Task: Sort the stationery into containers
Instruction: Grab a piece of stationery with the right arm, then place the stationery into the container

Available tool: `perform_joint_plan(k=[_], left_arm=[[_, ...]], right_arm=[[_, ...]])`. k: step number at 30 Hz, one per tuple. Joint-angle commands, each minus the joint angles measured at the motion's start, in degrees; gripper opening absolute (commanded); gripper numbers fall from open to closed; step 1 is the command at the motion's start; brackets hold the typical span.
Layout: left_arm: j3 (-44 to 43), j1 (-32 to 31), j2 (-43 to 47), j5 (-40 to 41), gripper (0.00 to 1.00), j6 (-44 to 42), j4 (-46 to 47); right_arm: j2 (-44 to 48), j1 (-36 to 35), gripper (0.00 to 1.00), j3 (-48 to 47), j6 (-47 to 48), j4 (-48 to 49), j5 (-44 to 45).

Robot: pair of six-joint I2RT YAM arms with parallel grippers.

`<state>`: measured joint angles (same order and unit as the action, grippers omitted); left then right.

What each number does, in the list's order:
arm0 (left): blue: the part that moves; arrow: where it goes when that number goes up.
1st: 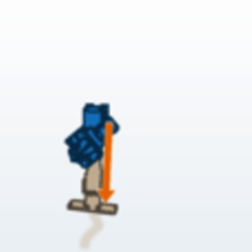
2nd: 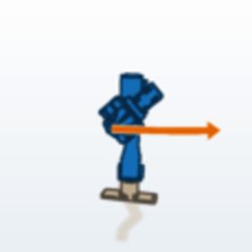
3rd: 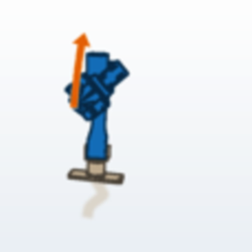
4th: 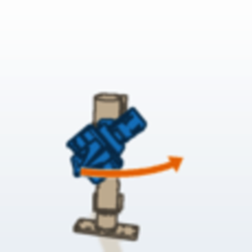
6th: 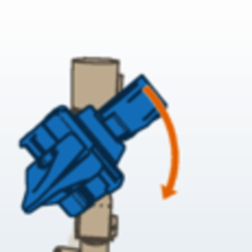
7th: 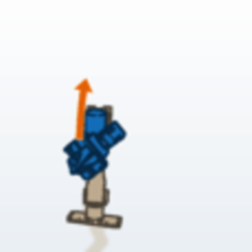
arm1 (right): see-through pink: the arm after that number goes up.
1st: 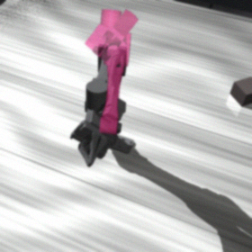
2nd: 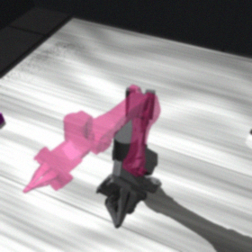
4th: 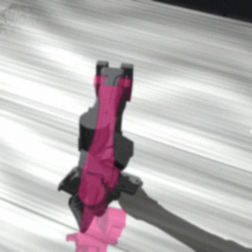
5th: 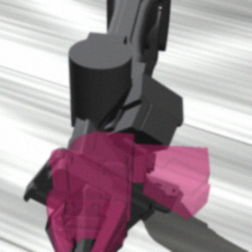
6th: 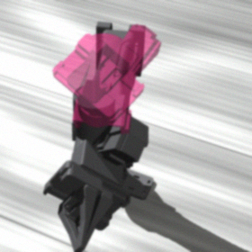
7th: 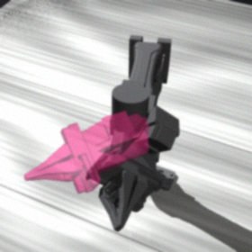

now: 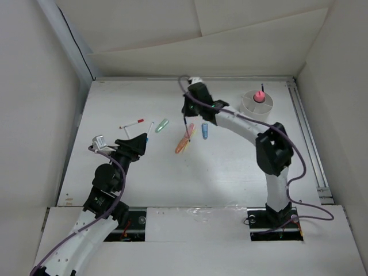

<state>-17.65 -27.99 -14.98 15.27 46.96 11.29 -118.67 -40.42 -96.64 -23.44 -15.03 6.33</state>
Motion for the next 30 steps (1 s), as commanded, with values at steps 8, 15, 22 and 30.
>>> perform_joint_plan(k=[8, 15, 22, 30], left_arm=[[0.77, 0.21, -5.40, -5.25, 0.60, -0.82, 7.16], [0.77, 0.21, -9.09, -6.48, 0.60, -1.34, 8.75], [0.77, 0.21, -10.94, -6.48, 0.60, -1.87, 10.41], [0.25, 0.21, -14.02, -7.01, 0.60, -1.87, 12.08]], right_arm=[[19.27, 31.17, 0.00, 3.14, -4.60, 10.89, 4.83], [16.29, 47.80, 0.00, -3.28, -6.88, 11.95, 8.96], [8.03, 50.97, 0.00, -9.44, 0.14, 11.95, 17.48], [-0.50, 48.86, 0.00, -12.52, 7.70, 11.95, 24.16]])
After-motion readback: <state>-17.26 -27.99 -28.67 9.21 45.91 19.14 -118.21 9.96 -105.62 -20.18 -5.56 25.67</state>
